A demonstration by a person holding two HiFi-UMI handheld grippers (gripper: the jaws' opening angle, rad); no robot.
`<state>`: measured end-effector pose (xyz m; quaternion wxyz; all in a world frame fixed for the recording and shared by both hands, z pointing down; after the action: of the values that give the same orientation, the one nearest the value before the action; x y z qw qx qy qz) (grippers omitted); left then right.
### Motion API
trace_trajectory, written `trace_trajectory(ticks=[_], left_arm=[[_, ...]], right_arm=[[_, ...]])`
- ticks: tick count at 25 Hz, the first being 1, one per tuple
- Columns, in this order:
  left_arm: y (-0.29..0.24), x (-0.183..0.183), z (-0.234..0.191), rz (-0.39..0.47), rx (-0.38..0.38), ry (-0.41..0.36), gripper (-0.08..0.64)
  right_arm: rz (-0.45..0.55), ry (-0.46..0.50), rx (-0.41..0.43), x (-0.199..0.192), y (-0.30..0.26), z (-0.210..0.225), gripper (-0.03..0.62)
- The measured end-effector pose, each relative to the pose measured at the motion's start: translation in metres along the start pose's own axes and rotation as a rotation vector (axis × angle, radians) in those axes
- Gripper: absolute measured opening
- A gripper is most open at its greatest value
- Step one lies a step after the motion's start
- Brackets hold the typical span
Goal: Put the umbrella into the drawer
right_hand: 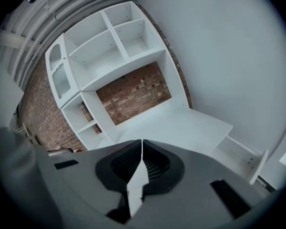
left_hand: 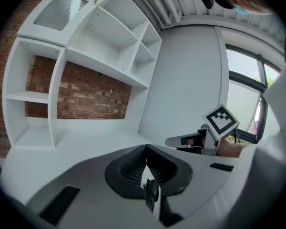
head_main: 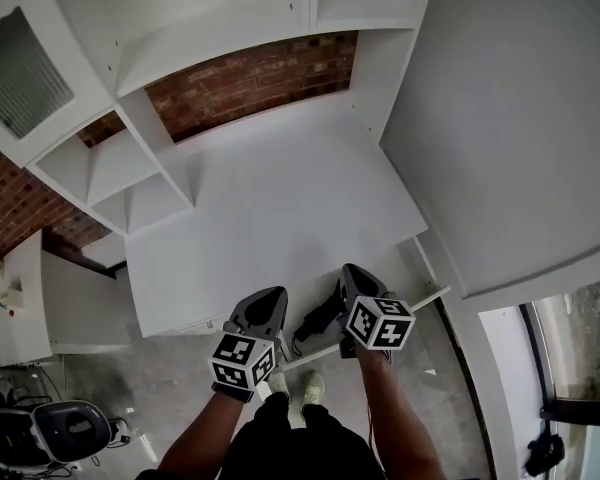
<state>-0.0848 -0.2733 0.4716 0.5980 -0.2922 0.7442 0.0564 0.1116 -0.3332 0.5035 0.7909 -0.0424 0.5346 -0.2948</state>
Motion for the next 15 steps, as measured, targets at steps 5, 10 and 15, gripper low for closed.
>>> trace_trajectory(ticks=[5, 10, 15], left_arm=[[0.015, 0.021, 0.002, 0.037, 0.033, -0.010, 0.006], [0.033, 0.051, 0.004, 0.085, 0.060, -0.030, 0.006], [0.051, 0.083, 0.005, 0.141, 0.085, -0.052, 0.006]], right_arm=[[0.039, 0.095, 0.082, 0.022, 0.012, -0.024, 0.009], [0.133, 0.202, 0.144, 0.052, 0.031, -0.051, 0.009], [0.206, 0.257, 0.188, 0.081, 0.049, -0.072, 0.008]])
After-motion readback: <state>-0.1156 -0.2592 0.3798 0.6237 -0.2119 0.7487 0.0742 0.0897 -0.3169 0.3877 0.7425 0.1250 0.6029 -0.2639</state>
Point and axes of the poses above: the fingertips, and each gripper's own axes: y backward along the fingers, z to its right, x out of its top, the point moved 7 cm from there along y, backward along the fingers, and after that the axes turned 5 degrees about z, right-handed, at the moved point
